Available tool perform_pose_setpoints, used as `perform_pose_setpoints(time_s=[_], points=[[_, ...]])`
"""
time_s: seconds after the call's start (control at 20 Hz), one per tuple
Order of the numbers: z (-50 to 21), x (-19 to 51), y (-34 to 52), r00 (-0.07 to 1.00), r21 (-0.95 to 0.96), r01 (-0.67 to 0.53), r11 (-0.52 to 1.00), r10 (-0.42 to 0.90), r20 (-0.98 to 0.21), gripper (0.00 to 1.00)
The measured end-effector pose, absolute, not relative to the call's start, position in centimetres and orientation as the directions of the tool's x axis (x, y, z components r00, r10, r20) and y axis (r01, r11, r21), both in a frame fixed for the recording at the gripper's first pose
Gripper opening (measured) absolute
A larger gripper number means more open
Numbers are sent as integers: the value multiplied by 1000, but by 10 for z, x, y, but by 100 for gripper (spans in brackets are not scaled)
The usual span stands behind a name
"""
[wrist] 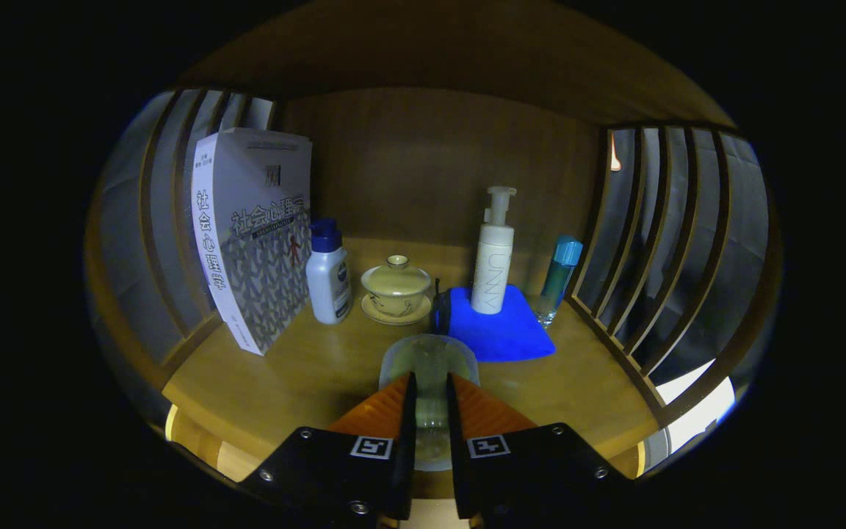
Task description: Pull open the drawer, take out the items inside it, and place them on the countertop above the cabinet.
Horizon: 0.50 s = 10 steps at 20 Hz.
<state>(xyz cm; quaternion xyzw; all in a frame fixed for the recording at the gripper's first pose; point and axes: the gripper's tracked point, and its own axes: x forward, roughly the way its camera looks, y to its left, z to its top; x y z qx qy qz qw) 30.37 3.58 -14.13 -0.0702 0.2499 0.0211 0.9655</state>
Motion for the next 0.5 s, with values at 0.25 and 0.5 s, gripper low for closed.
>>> perform_pose_setpoints(time_s=[0.25, 0.5], points=[[-112, 294, 40, 929, -138, -58, 989, 3, -370, 68], [-59, 222, 47, 985, -132, -37, 991, 14, -174, 95]])
